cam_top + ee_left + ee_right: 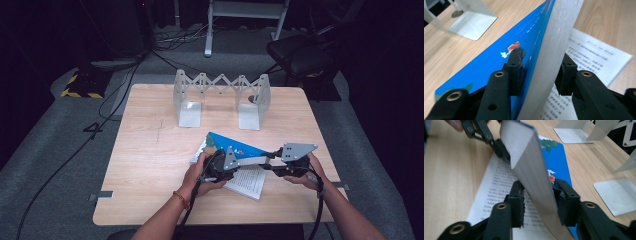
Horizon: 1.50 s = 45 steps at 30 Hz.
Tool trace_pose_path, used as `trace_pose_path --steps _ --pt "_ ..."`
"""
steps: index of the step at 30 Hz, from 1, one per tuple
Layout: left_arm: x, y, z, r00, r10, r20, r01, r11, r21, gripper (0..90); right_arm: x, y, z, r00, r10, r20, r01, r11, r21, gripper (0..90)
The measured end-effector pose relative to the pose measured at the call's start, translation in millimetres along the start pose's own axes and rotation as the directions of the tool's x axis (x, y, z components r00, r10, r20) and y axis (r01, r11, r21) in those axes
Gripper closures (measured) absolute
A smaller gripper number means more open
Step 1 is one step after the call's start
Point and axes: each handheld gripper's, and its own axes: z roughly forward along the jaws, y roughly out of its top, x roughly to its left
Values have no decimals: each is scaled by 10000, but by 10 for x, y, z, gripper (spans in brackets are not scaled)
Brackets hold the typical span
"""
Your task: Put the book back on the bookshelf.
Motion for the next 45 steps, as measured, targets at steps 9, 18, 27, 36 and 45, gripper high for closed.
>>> trace_pose_path --steps 9,18,27,36,45 --pt "41 -31 -5 9993 -348 167 355 9984 -442 649 -292 -210 -384 9893 1385 456 -1313 9822 -1344 447" --pt "108 -40 -64 9952 -915 357 946 9904 -1004 652 -449 -484 -264 9761 2123 471 -2086 9753 -729 358" --pt "234 -42 -221 9869 -1517 548 1596 9674 -1965 676 -581 -717 -141 9534 2962 571 -2940 9548 -431 334" --pt "268 -53 -267 9800 -1786 881 1942 9550 -2243 680 -497 -804 265 9532 3021 86 -3019 9532 -173 368" --pt "324 -120 -458 9622 -2403 1279 2677 9209 -2833 687 -475 -445 88 9536 3004 225 -2886 9324 -2175 449"
